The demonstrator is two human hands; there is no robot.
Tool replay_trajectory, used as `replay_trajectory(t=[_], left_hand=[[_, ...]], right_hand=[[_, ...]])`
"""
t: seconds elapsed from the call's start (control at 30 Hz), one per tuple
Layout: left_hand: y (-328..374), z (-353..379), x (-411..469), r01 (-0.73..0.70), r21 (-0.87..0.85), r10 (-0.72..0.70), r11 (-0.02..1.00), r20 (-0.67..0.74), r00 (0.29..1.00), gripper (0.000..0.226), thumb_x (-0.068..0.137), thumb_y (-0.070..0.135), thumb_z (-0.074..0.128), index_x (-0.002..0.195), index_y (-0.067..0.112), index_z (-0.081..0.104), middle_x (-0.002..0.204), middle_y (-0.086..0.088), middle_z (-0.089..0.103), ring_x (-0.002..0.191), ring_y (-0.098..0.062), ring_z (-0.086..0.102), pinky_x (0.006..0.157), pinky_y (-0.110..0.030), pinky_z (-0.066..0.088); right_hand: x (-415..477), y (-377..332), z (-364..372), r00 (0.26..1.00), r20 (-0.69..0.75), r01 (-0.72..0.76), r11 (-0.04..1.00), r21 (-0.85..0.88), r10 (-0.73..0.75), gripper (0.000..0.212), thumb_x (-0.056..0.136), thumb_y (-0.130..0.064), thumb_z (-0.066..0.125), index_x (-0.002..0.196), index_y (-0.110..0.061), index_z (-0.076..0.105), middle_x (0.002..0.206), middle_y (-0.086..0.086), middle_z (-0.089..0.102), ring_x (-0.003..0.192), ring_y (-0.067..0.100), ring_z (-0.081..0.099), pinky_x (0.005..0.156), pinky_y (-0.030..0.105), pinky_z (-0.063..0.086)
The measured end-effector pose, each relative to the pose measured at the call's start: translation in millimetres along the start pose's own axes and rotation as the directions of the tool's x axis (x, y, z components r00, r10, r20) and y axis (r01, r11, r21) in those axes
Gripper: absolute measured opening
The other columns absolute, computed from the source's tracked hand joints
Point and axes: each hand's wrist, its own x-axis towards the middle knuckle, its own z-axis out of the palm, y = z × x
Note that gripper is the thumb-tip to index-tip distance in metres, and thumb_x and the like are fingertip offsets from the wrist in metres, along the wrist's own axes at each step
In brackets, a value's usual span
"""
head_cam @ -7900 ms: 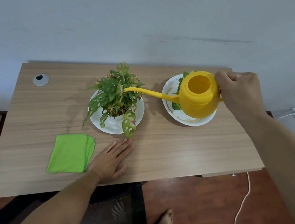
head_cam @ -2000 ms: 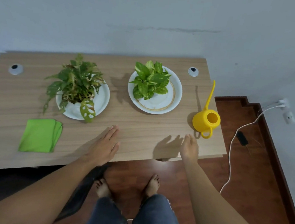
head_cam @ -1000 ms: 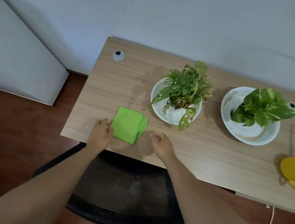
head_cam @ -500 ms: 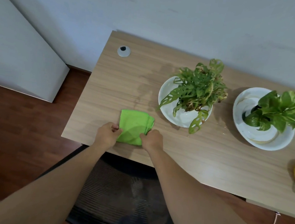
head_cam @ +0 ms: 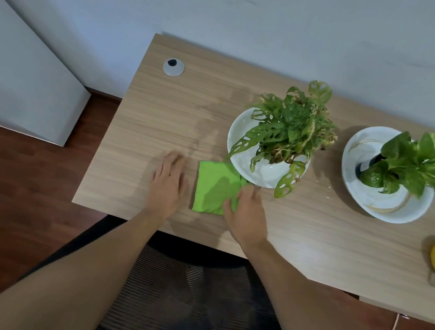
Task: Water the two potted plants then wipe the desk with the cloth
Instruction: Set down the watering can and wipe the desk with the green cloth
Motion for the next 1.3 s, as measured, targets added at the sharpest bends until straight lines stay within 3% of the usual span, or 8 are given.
replay_trajectory(t=[0.07, 0.13, 0.23, 0.3, 0.5, 0.63, 0.87, 1.3], left_hand=[[-6, 5, 3, -0.036, 0.092, 0.033, 0.995, 0.034, 0.999, 0.065, 0.121, 0.025, 0.045, 0.181, 0.016, 0.022, 0.192, -0.008, 0.012, 0.179, -0.03, 0.007, 0.143, -0.054, 0.014], [-13, 13, 2, -0.053, 0.175, 0.046, 0.983, 0.046, 0.998, 0.067, 0.123, 0.032, 0.034, 0.183, 0.021, 0.006, 0.192, -0.003, -0.006, 0.179, -0.026, -0.006, 0.145, -0.051, 0.006], [-19, 23, 0, -0.064, 0.206, 0.066, 0.976, -0.006, 0.998, 0.066, 0.123, 0.035, 0.027, 0.183, 0.022, 0.004, 0.192, 0.0, -0.008, 0.179, -0.022, -0.007, 0.145, -0.051, 0.008], [-21, 29, 1, -0.06, 0.205, 0.072, 0.977, -0.05, 0.996, 0.068, 0.119, 0.037, 0.024, 0.183, 0.024, 0.006, 0.193, 0.003, -0.005, 0.179, -0.018, -0.005, 0.145, -0.05, 0.01], [-32, 35, 4, -0.089, 0.256, 0.129, 0.963, -0.142, 0.981, 0.068, 0.118, 0.038, 0.03, 0.183, 0.025, 0.015, 0.193, 0.003, 0.006, 0.179, -0.018, 0.005, 0.143, -0.051, 0.02], [-35, 38, 6, -0.107, 0.229, 0.151, 0.968, -0.181, 0.972, 0.066, 0.118, 0.036, 0.032, 0.183, 0.025, 0.018, 0.193, 0.003, 0.01, 0.179, -0.019, 0.009, 0.142, -0.052, 0.021], [-35, 37, 7, -0.105, 0.236, 0.151, 0.966, -0.187, 0.971, 0.066, 0.118, 0.035, 0.031, 0.182, 0.025, 0.02, 0.192, 0.003, 0.011, 0.179, -0.019, 0.01, 0.143, -0.052, 0.02], [-29, 32, 4, -0.078, 0.274, 0.124, 0.958, -0.152, 0.981, 0.068, 0.117, 0.037, 0.029, 0.183, 0.025, 0.015, 0.193, 0.003, 0.008, 0.179, -0.019, 0.008, 0.143, -0.052, 0.02]], right_hand=[[2, -3, 8, 0.976, 0.049, 0.218, 0.964, -0.15, -0.212, 0.033, 0.108, -0.024, 0.068, 0.134, -0.004, 0.062, 0.141, 0.017, 0.06, 0.128, 0.038, 0.059, 0.108, 0.056, 0.051], [10, -9, 19, 0.928, 0.101, 0.371, 0.898, -0.235, -0.357, 0.052, 0.11, -0.028, 0.063, 0.158, -0.008, 0.056, 0.175, 0.016, 0.042, 0.159, 0.038, 0.045, 0.128, 0.055, 0.039], [30, -13, 36, 0.882, 0.144, 0.471, 0.833, -0.29, -0.448, 0.071, 0.119, -0.035, 0.046, 0.183, -0.014, 0.024, 0.194, 0.008, 0.005, 0.18, 0.03, 0.007, 0.144, 0.052, 0.012], [44, -10, 47, 0.874, 0.163, 0.485, 0.803, -0.347, -0.458, 0.073, 0.123, -0.042, 0.037, 0.185, -0.016, 0.01, 0.194, 0.004, -0.005, 0.18, 0.026, -0.002, 0.144, 0.052, 0.007], [86, -21, 62, 0.873, 0.021, 0.456, 0.798, -0.393, -0.488, 0.075, 0.12, -0.049, 0.037, 0.185, -0.014, 0.018, 0.193, 0.005, 0.008, 0.18, 0.026, 0.008, 0.144, 0.048, 0.01], [126, -44, 65, 0.859, -0.051, 0.458, 0.808, -0.372, -0.51, 0.075, 0.117, -0.043, 0.046, 0.182, -0.009, 0.028, 0.191, 0.011, 0.018, 0.178, 0.031, 0.017, 0.142, 0.054, 0.017], [122, -39, 66, 0.862, -0.068, 0.449, 0.82, -0.356, -0.502, 0.074, 0.119, -0.043, 0.043, 0.182, -0.01, 0.027, 0.192, 0.01, 0.017, 0.179, 0.03, 0.014, 0.142, 0.054, 0.016], [9, 104, 34, 0.884, -0.035, 0.408, 0.807, -0.427, -0.465, 0.078, 0.119, -0.049, 0.044, 0.186, -0.022, 0.013, 0.194, -0.003, 0.005, 0.18, 0.021, 0.007, 0.142, 0.056, 0.018]])
